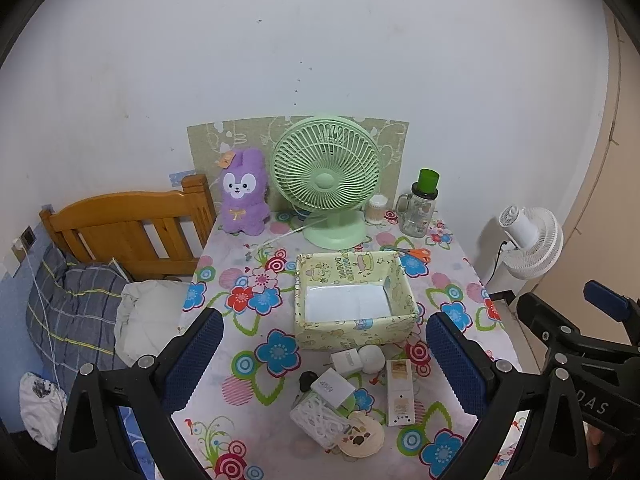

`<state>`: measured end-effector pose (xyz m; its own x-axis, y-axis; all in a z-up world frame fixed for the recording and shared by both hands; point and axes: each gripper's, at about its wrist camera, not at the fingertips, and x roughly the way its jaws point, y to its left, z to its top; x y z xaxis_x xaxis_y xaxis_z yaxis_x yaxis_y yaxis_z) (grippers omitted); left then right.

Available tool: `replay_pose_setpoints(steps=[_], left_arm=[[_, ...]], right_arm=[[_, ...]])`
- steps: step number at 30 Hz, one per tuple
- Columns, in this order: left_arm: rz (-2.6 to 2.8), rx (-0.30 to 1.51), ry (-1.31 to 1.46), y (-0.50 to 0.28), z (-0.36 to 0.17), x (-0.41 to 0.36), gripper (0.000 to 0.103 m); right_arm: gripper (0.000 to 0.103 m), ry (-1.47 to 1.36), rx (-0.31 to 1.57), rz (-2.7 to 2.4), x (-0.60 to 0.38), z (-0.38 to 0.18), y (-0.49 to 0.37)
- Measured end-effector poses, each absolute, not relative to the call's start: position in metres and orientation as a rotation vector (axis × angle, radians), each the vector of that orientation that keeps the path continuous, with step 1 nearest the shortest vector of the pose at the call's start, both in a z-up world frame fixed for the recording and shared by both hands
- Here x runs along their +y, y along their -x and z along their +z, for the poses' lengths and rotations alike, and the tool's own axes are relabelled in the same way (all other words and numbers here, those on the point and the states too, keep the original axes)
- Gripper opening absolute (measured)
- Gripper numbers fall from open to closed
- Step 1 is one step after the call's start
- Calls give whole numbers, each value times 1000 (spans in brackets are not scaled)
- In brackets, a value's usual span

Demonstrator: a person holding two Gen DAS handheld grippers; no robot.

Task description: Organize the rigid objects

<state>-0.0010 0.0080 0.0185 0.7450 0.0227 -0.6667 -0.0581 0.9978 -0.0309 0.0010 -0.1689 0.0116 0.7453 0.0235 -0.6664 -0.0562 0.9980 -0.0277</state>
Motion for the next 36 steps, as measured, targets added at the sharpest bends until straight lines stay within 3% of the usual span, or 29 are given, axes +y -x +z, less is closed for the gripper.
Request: replay_pose_setpoints(steps=[36], left_arm=[[72,721,8,9,13,8,103]], right_arm=[[100,17,713,61,-173,12,6]])
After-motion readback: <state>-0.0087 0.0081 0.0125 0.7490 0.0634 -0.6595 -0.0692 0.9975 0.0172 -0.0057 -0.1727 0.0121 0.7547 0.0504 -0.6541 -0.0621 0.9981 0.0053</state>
